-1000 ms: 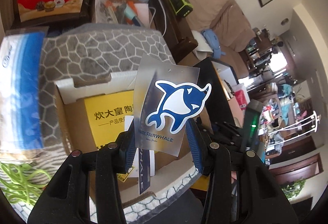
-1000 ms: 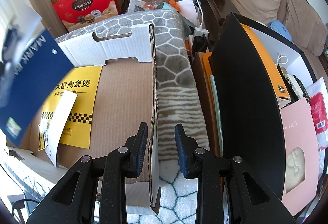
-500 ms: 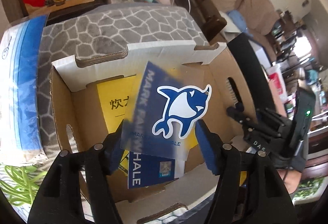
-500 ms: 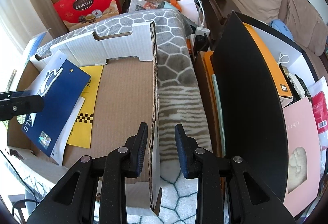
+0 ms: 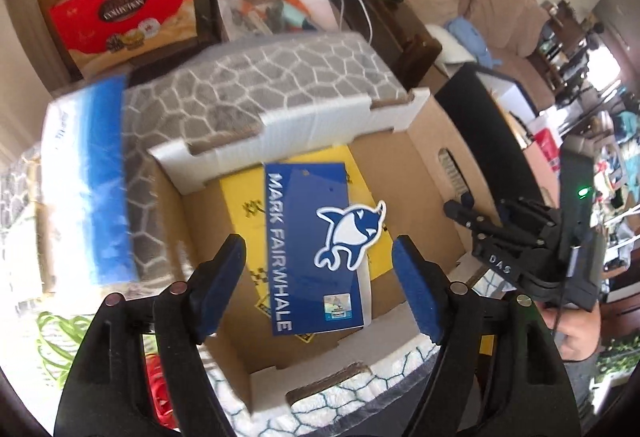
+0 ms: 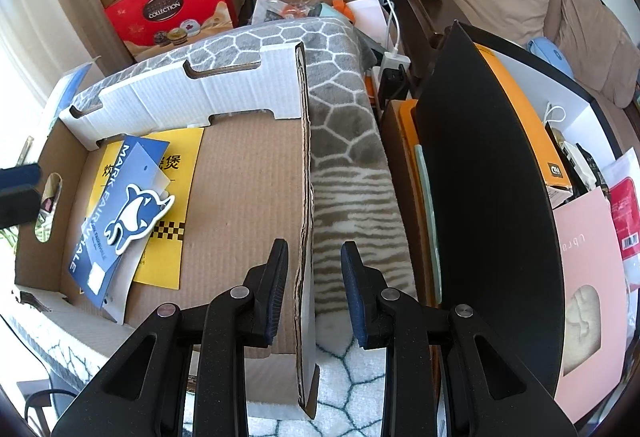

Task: Organize objects
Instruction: 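Release the blue card and move the left tool to the bamboo phone case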

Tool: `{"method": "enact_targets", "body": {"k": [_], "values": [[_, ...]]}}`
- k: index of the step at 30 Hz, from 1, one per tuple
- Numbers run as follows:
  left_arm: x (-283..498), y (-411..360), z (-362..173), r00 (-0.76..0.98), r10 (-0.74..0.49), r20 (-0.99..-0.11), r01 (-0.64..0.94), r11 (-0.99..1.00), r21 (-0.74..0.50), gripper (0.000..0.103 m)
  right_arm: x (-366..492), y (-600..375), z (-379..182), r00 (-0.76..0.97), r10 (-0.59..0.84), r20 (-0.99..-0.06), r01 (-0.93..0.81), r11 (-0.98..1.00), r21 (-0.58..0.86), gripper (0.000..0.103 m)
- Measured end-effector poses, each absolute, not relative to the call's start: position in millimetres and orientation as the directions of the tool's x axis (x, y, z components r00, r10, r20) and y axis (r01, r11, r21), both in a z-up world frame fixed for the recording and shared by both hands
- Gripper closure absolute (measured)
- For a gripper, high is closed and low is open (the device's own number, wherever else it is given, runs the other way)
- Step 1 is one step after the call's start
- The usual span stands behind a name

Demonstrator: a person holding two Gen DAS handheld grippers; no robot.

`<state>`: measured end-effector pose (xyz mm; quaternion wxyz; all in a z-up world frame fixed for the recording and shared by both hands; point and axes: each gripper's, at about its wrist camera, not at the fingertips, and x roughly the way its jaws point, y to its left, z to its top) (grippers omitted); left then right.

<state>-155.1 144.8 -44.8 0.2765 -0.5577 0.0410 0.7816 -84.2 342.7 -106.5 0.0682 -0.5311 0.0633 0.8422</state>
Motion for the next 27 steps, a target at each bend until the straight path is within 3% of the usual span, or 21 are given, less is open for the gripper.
{"method": "enact_targets", "body": {"k": [13, 27], "values": [[-198.2, 48.9, -6.0, -0.361, 0.342, -0.868, -0.326, -0.918, -0.226, 0.017, -84.8, 342.1, -106.0, -0.43, 0.048, -0.902, -0.18, -0.983, 0.034, 0.076], [-232.5, -39.9, -29.7, -0.401, 0.192, -0.896, -0.159, -0.978, -0.138, 0.016, -85.8, 339.0, -105.1, -0.433, 0.045, -0.9, -0.178, -0.983, 0.036, 0.076]]}}
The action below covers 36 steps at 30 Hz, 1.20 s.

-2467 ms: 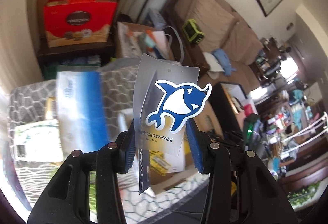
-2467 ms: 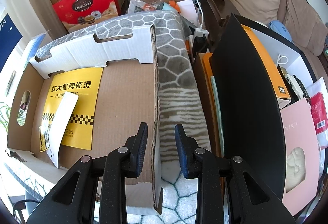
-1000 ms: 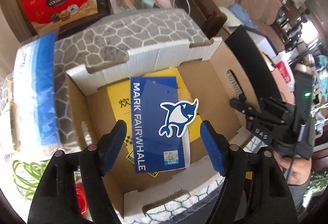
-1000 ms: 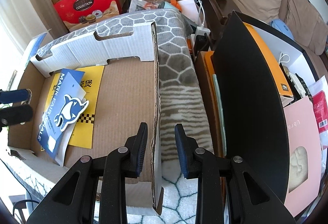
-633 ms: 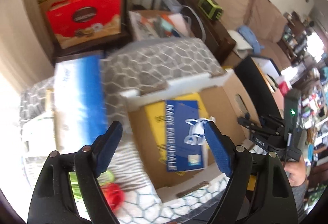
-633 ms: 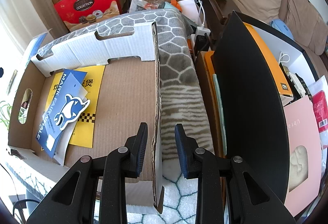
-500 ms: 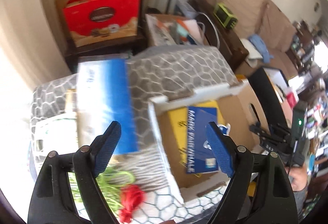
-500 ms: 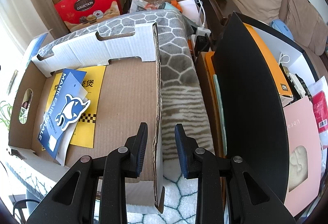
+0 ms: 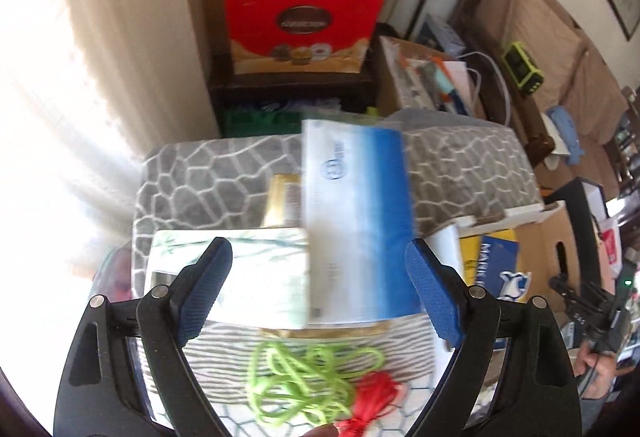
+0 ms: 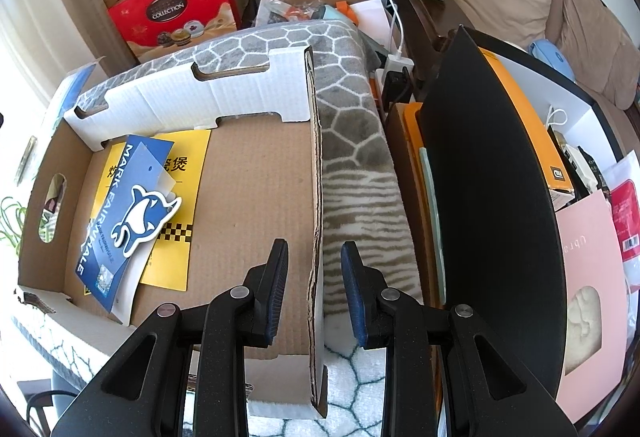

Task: Organize objects
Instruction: 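Release the blue card and move the left tool to the bamboo phone case, then grasp the bamboo-print phone case edge with the left tool and lift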

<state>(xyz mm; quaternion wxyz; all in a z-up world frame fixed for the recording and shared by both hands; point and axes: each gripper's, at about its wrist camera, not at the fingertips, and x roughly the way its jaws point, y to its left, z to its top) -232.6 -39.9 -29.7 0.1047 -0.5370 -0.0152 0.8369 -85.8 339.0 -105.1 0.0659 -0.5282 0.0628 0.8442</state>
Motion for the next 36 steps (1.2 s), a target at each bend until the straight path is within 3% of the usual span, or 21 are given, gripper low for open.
{"method": "enact_targets", "body": {"k": [12, 23, 31, 36], "values": [[-231.7, -81.9, -61.7, -0.366, 0.202, -0.908, -0.104, -0.979, -0.176, 0.016, -86.7, 331.8, -104.9, -0.433, 0.046, -0.9, -0.165, -0.986, 0.029, 0.076], [-197.6, -158.1, -83.7, -0.415, 0.382, -0.826, 0.146, -0.868, -0.475, 0.018, -86.7, 334.3, -104.8, -0.435, 0.039, -0.899, -0.162, -0.986, 0.036, 0.076], [-185.6, -177.0, -110.4, -0.473, 0.484, -0.737, 0.256, -0.725, -0.64, 0.033, -85.3, 333.6, -108.1, -0.432, 0.037, -0.901, -0.166, -0.985, 0.039, 0.076], [-189.7, -177.0, -124.0, -0.474, 0.517, -0.712, 0.287, -0.674, -0.681, 0.036, -85.3, 333.8, -108.3, -0.434, 0.04, -0.9, -0.165, -0.986, 0.036, 0.076]]}}
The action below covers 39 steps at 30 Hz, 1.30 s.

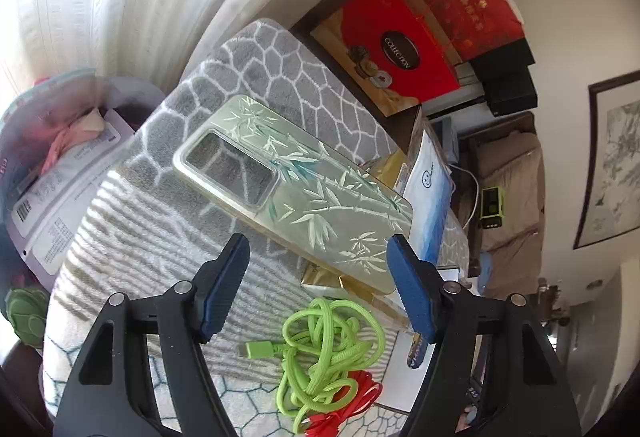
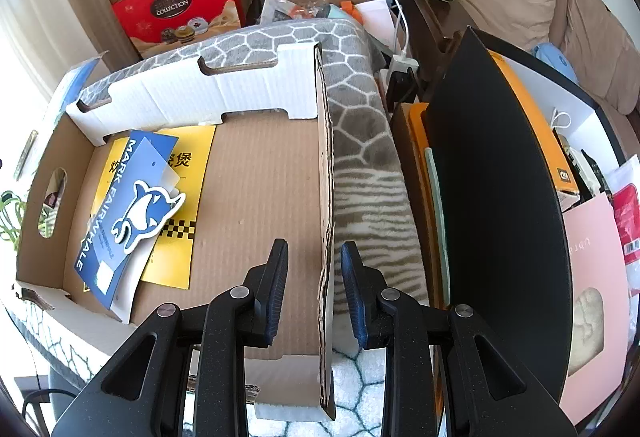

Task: Organize objects
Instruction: 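Grasp the bamboo-print phone case edge with the left tool and lift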

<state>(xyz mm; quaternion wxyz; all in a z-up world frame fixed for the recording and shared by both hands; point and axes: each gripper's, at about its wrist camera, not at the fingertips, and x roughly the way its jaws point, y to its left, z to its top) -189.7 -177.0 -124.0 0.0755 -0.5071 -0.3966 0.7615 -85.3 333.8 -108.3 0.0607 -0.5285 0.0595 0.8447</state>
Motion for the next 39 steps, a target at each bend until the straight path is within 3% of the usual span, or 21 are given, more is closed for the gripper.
{"method": "enact_targets", "body": {"k": [5, 15, 19, 28, 34, 39], "values": [[-194.1, -177.0, -132.0, -0.492, 0.539, -0.684, 0.327, -0.614, -0.719, 0.036, -88.7, 333.9, -108.6, -0.43, 0.046, -0.902, -0.162, -0.986, 0.026, 0.083], [-200.3, -178.1, -157.8, -0.522, 0.565, -0.64, 0.416, -0.486, -0.768, 0.036, -91.2, 330.1, -109.4, -0.426, 0.046, -0.903, -0.157, -0.987, 0.024, 0.083], [-205.6, -174.1, -163.9, -0.52, 0.551, -0.652, 0.427, -0.493, -0.758, 0.058, -91.4, 329.9, -109.9, -0.426, 0.049, -0.903, -0.159, -0.987, 0.022, 0.083], [-201.3, -184.1, -149.4, -0.597, 0.558, -0.577, 0.366, -0.451, -0.814, 0.084, -92.1, 331.3, -110.0, -0.427, 0.051, -0.903, -0.156, -0.988, 0.018, 0.083], [-199.5, -183.9, -117.3, -0.646, 0.589, -0.486, 0.265, -0.424, -0.866, 0.094, -93.1, 331.6, -110.2, -0.426, 0.055, -0.903, -0.155, -0.988, 0.013, 0.083], [-200.9, -177.0, -88.0, -0.673, 0.617, -0.408, 0.164, -0.414, -0.896, 0.095, -93.1, 331.1, -110.2, -0.427, 0.054, -0.903, -0.154, -0.988, 0.014, 0.083]]}}
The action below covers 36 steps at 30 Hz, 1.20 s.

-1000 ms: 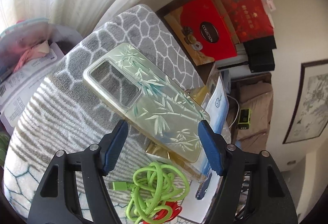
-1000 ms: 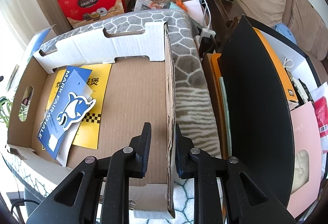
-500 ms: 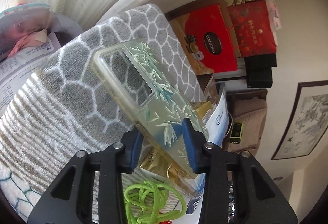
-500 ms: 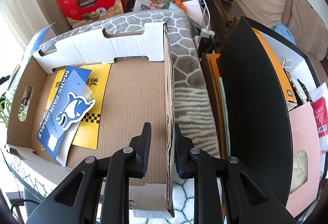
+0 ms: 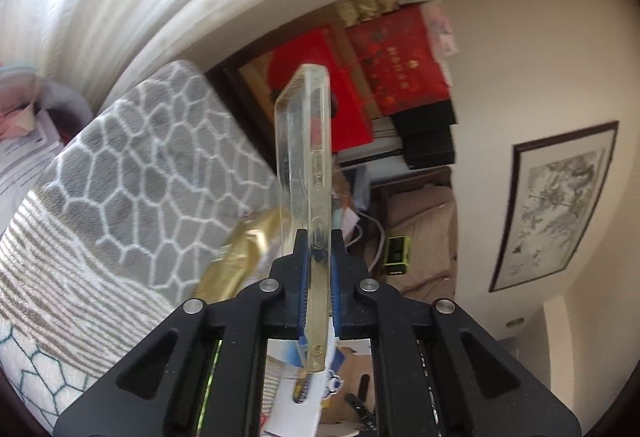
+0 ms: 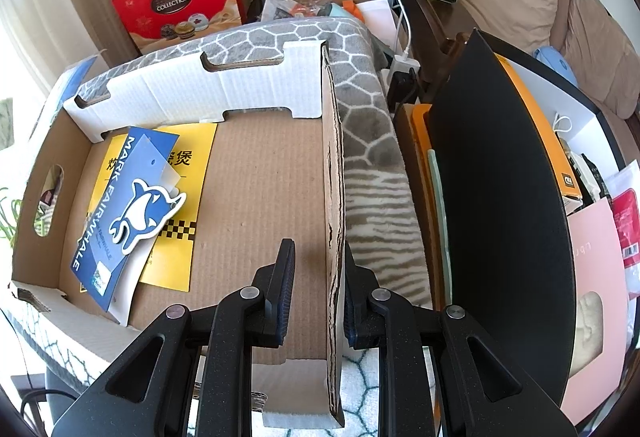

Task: Organize objects
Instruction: 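Grasp the bamboo-print phone case edge with the left tool and lift, then carry the phone case into the box beside the blue card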

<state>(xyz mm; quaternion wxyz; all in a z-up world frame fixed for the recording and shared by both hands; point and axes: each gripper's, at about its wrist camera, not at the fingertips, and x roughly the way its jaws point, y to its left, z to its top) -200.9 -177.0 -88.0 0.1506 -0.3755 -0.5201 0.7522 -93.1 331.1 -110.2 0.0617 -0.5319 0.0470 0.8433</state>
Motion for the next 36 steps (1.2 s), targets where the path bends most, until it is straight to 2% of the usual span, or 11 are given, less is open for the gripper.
{"method": "enact_targets", "body": {"k": [5, 11, 17, 24, 31, 36], "values": [[-202.2, -160.8, -57.2, -0.663, 0.668, -0.34, 0.063, -0.402, -0.913, 0.095, -93.1, 331.1, -110.6, -0.427, 0.054, -0.903, -0.155, -0.988, 0.014, 0.083], [-195.5, -114.1, -36.8, -0.574, 0.755, -0.317, -0.026, -0.404, -0.914, 0.095, -93.1, 331.5, -110.6, -0.427, 0.055, -0.902, -0.154, -0.988, 0.013, 0.083], [-194.0, -46.8, -34.4, -0.414, 0.832, -0.37, -0.102, -0.446, -0.889, 0.095, -92.9, 332.0, -110.2, -0.428, 0.042, -0.903, -0.157, -0.987, 0.028, 0.083], [-184.7, 23.5, -36.6, -0.286, 0.859, -0.424, -0.174, -0.482, -0.859, 0.095, -91.0, 333.7, -109.0, -0.431, 0.025, -0.902, -0.164, -0.985, 0.051, 0.083], [-186.6, 73.4, -69.5, -0.172, 0.894, -0.413, -0.152, -0.439, -0.886, 0.095, -89.2, 333.5, -110.3, -0.429, 0.024, -0.903, -0.16, -0.986, 0.05, 0.083], [-186.9, 106.3, -86.9, -0.12, 0.89, -0.439, -0.145, -0.453, -0.879, 0.095, -89.0, 333.4, -110.6, -0.429, 0.023, -0.903, -0.162, -0.986, 0.051, 0.083]]}}
